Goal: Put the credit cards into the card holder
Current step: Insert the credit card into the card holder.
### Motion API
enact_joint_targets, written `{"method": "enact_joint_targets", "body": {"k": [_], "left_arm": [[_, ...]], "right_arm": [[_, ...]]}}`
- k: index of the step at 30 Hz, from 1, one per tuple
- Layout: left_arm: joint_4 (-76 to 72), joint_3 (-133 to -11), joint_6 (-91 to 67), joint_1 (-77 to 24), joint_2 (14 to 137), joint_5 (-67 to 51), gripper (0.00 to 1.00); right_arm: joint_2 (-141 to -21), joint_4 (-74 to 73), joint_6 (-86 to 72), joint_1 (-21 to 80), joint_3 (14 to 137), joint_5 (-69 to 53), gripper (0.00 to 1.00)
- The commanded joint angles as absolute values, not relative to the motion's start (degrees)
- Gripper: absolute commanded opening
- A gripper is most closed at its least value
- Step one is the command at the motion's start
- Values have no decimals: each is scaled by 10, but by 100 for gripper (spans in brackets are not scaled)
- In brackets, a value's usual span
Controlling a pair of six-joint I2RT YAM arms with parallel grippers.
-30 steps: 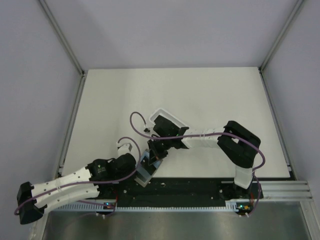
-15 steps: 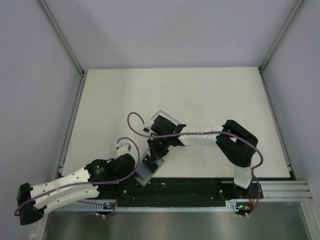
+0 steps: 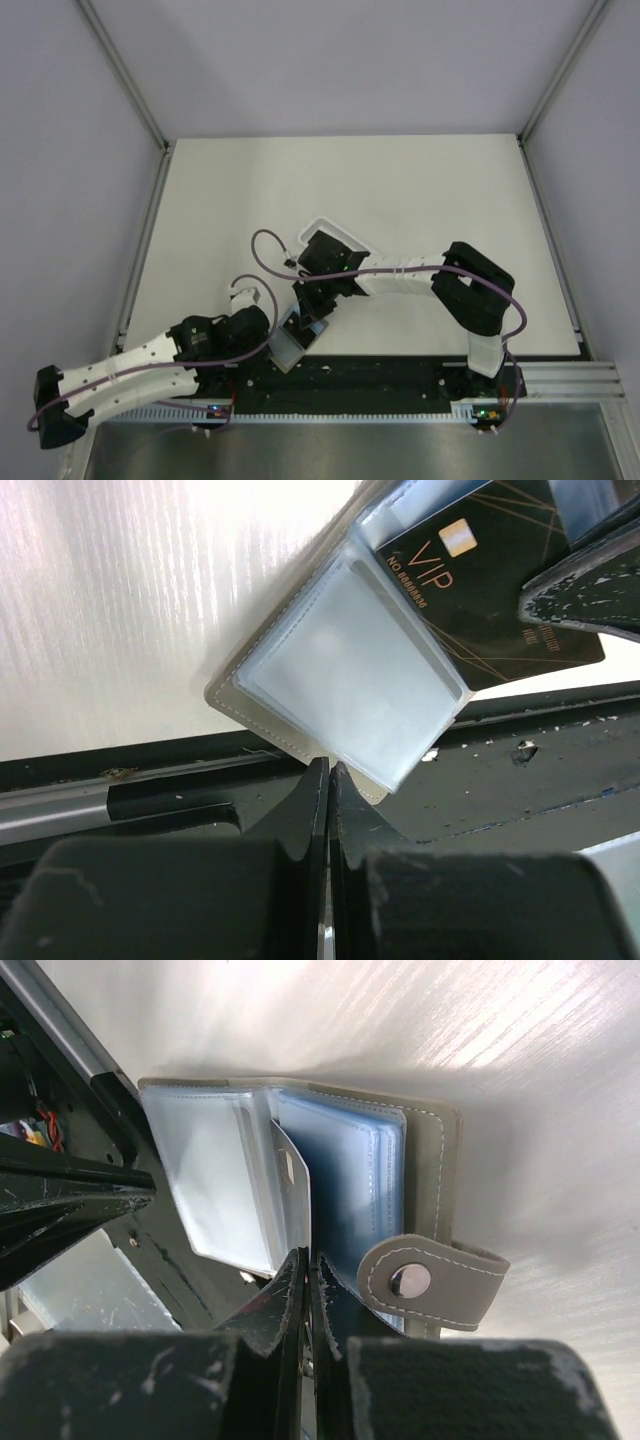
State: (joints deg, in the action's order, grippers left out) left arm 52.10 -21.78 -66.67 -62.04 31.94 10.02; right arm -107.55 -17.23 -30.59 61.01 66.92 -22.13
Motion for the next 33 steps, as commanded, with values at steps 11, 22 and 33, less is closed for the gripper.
{"method": "enact_joint_targets", "body": {"k": [11, 22, 33], "left_arm": [[527, -237, -676, -623, 359, 107, 0], [467, -251, -636, -623, 374, 123, 0], [275, -273, -523, -623, 396, 163, 0]], "right_arm": [[-1049, -281, -319, 618, 671, -34, 0], [-997, -322, -366, 618, 635, 64, 0], [-941, -282, -425, 616, 566, 81, 0]]}}
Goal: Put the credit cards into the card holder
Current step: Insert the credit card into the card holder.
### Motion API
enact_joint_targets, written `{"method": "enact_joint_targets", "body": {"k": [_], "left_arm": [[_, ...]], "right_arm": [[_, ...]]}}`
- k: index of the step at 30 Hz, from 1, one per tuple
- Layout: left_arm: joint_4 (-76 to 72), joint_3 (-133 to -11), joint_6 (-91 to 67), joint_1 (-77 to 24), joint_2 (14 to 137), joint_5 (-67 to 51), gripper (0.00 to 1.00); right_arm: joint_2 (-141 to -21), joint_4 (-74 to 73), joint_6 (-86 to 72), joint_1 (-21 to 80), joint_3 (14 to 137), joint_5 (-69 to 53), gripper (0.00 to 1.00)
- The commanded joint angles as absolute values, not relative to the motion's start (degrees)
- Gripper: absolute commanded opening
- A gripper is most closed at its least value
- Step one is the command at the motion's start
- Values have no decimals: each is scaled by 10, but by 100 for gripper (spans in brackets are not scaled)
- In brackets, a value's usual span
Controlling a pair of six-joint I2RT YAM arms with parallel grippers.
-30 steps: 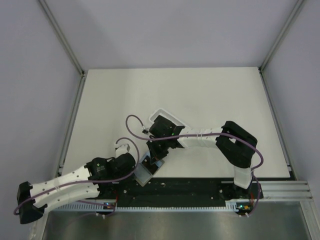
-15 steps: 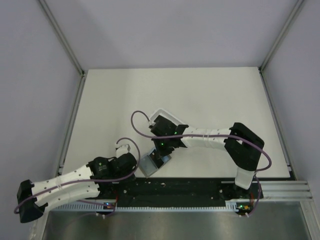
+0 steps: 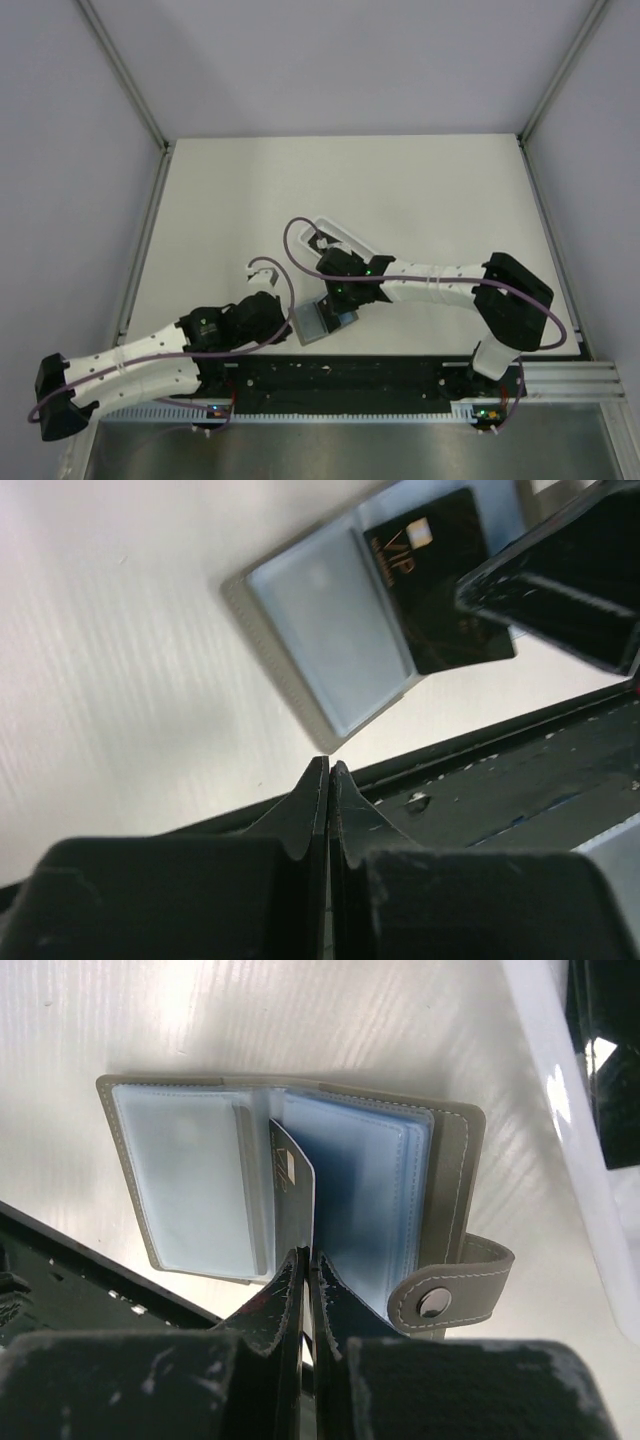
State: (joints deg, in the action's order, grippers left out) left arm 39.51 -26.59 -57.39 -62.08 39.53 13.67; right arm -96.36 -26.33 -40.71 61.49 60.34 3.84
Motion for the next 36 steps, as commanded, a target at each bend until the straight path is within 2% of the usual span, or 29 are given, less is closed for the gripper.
{"method": "enact_joint_targets", "body": {"k": [1, 4, 12, 20, 36], "left_arm": [[249, -263, -519, -623, 397, 159, 0], [149, -226, -508, -623, 403, 147, 0], [53, -250, -477, -623, 520, 145, 0], [102, -295, -482, -622, 632, 164, 0], [127, -195, -542, -623, 612, 170, 0]], "right_arm": [[-937, -275, -427, 616, 561, 80, 0], [-923, -255, -435, 615, 544, 76, 0], [-918, -233, -440, 613, 530, 57, 0], [-913, -229, -440, 611, 526, 54, 0], [-897, -226, -440, 611, 518, 54, 0]]}}
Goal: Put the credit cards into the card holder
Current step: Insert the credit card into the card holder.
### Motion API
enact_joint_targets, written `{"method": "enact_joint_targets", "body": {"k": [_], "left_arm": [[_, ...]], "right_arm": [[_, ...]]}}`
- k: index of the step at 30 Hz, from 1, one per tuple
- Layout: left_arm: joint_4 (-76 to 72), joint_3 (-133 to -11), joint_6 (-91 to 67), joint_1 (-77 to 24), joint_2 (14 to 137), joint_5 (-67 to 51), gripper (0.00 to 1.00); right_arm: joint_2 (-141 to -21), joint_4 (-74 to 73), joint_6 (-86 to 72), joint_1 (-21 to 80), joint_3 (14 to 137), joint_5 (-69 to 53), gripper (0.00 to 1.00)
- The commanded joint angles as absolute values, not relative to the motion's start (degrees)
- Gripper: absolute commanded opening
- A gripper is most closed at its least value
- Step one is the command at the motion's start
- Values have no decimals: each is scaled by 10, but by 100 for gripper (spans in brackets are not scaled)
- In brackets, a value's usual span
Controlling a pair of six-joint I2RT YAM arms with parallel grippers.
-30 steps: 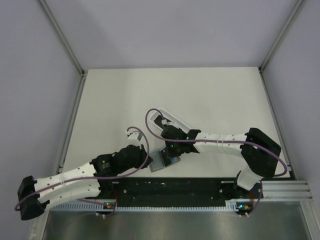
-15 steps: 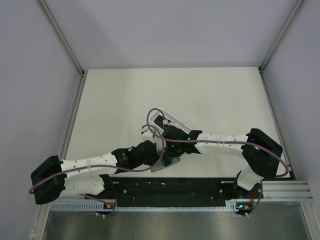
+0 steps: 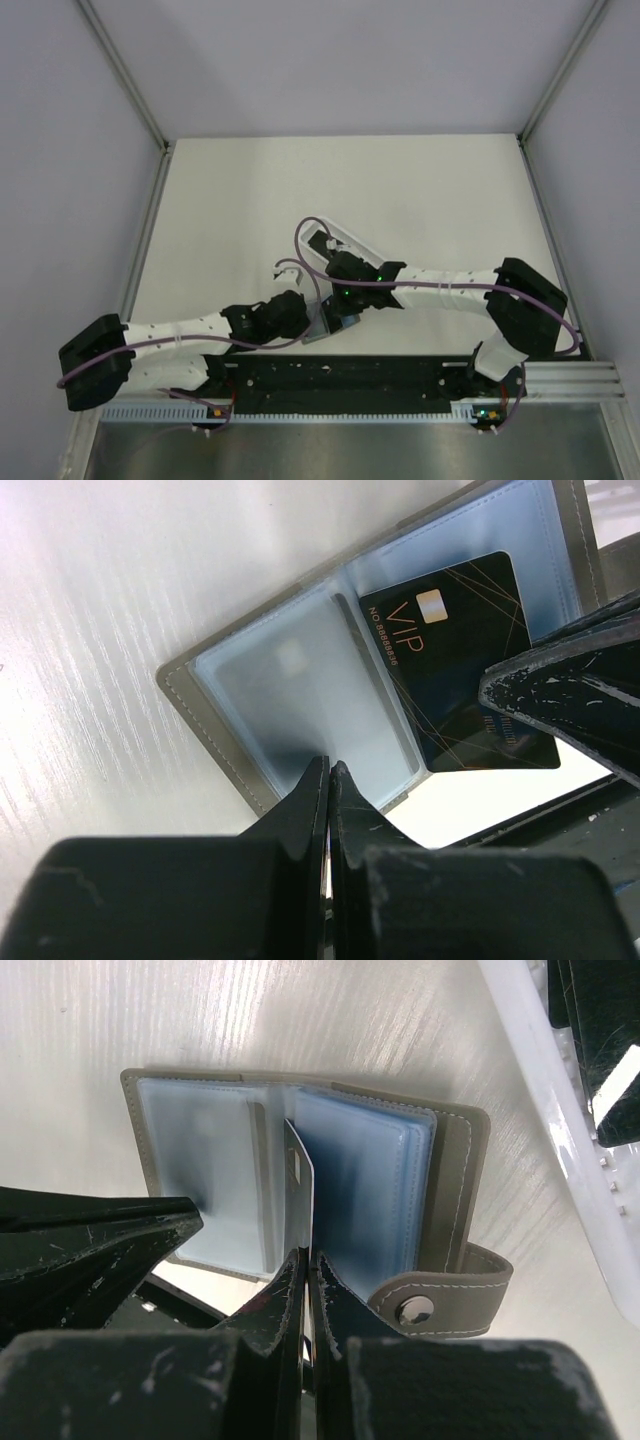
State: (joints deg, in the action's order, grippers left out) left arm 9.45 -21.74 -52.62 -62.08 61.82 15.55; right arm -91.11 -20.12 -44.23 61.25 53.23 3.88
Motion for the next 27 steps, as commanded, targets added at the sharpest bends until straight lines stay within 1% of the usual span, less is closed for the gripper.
{"method": "enact_joint_targets", "body": {"k": [1, 7, 10, 14, 17, 22, 24, 27], "left_arm": [[131, -193, -544, -623, 611, 170, 0], [145, -185, -554, -622, 605, 167, 0], [144, -179, -555, -622, 599, 166, 0], [142, -180, -555, -622, 603, 163, 0], [137, -180, -554, -622, 611, 163, 0], [129, -178, -555, -623, 620, 158, 0], [127, -178, -554, -622, 621, 156, 0], [127, -176, -555, -622, 620, 156, 0]], "right_arm": [[-896, -226, -439, 610, 517, 55, 0], [-868, -201, -427, 603, 501, 48, 0], [-845, -176, -423, 576, 478, 22, 0], [-797, -79, -410, 525, 419, -83, 0], [-773, -36, -403, 510, 396, -133, 0], [-779, -5, -388, 511, 391, -193, 0], [-785, 30, -388, 510, 388, -212, 0], [-797, 51, -392, 511, 387, -221, 0]]}}
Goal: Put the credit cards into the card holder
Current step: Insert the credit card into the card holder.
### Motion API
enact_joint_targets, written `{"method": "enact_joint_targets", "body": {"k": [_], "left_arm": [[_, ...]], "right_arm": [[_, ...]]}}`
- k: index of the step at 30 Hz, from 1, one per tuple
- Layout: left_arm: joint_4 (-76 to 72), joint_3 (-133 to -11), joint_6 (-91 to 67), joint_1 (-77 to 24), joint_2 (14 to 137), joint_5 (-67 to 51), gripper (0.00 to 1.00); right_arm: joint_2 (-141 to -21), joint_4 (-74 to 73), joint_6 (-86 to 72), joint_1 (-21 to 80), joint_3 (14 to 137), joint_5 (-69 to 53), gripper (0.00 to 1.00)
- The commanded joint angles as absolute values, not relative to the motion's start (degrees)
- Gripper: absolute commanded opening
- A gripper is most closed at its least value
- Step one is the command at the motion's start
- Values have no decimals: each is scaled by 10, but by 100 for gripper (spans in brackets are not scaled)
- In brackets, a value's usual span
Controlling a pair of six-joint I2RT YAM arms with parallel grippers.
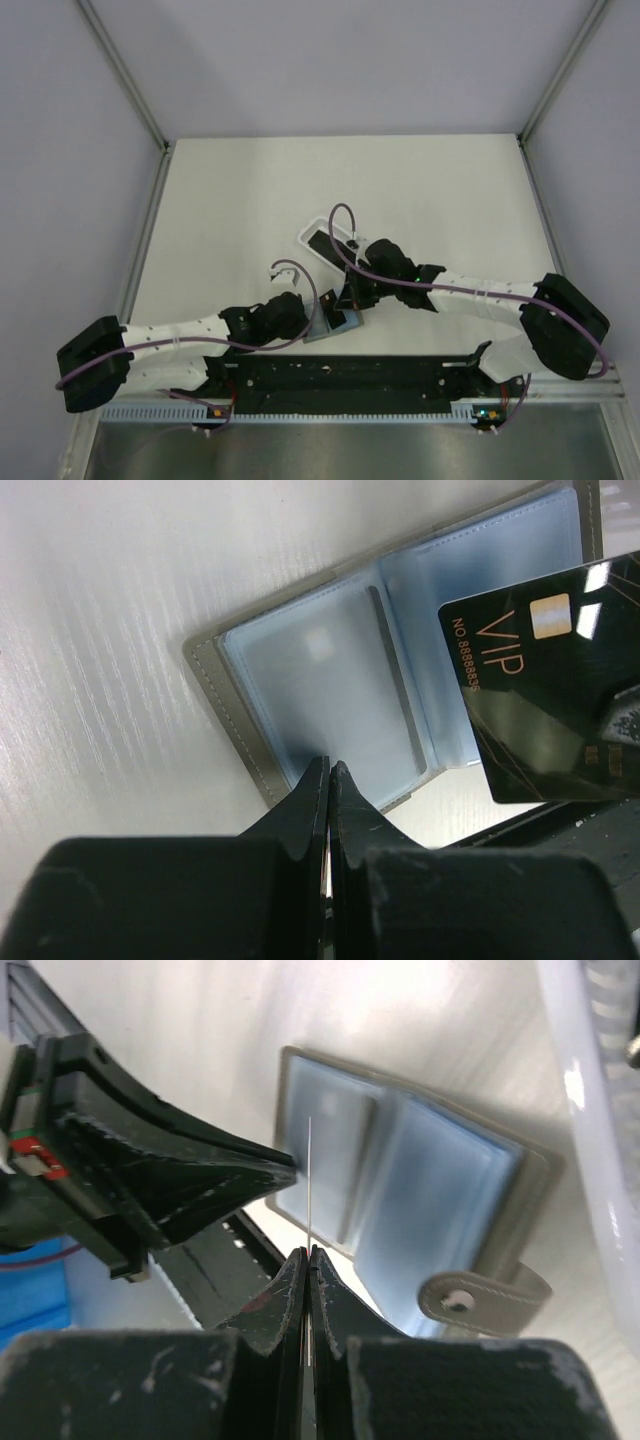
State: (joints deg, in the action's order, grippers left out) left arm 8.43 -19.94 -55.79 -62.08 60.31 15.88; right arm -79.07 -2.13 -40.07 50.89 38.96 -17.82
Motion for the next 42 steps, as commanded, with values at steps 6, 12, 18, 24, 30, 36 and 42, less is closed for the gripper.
{"method": "enact_joint_targets", "body": {"k": [6, 12, 18, 24, 30, 36, 42], "left_arm": [[132, -175, -556, -622, 617, 157, 0], [134, -168, -563, -622, 612, 156, 0], [135, -164, -567, -623, 607, 156, 0], [135, -166, -565, -622, 608, 154, 0], [137, -165, -566, -622, 607, 155, 0], [139, -165, -567, -622, 604, 156, 0], [142, -165, -568, -622, 601, 156, 0]], "right_arm": [[-824, 58, -401, 504, 388, -215, 0], [-845, 79, -428, 499, 367, -200, 0], [-860, 109, -450, 499, 346, -189, 0], [-867, 119, -461, 499, 338, -177, 0], [-838, 138, -469, 498, 313, -135, 0], [-817, 132, -469, 497, 308, -135, 0], [-814, 145, -489, 494, 300, -143, 0]]}}
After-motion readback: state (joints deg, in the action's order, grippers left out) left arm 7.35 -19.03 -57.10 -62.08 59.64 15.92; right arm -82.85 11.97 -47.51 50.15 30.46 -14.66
